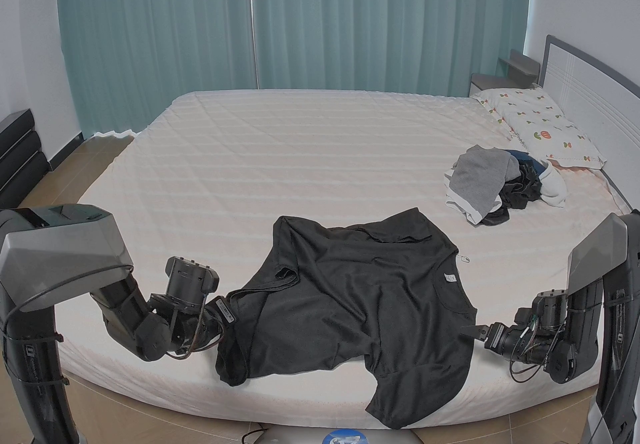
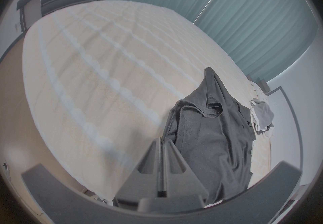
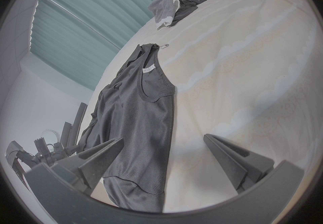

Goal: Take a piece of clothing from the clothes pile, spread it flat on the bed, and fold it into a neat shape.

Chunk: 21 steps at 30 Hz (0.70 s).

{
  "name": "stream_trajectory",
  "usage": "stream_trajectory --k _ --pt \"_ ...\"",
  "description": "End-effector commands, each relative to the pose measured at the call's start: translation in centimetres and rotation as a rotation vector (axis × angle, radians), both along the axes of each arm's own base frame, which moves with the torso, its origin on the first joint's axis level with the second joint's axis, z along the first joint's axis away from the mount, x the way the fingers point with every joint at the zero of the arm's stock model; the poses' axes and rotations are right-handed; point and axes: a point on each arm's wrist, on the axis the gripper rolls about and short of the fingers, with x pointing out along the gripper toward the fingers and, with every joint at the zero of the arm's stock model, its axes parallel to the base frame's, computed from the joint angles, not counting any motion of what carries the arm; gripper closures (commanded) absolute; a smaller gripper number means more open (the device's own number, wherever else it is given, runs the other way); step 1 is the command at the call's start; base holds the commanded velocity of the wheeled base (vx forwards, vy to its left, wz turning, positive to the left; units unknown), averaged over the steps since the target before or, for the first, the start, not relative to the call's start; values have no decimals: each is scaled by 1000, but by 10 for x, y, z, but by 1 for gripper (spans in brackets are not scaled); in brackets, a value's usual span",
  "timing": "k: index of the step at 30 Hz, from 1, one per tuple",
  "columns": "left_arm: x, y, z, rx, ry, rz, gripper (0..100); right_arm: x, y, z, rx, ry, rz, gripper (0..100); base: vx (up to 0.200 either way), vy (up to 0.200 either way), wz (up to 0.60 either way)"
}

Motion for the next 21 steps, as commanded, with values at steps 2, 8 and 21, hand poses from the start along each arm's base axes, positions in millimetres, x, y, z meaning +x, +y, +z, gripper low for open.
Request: stream_trajectory --k 2,8,21 --pt "2 25 2 -99 38 -15 100 -3 6 0 0 5 24 0 0 0 0" --pt "7 38 4 -141 41 -4 100 -5 13 2 2 5 49 0 0 0 0" --pt "13 47 1 -161 44 5 100 10 27 -3 -58 -49 32 100 0 0 0"
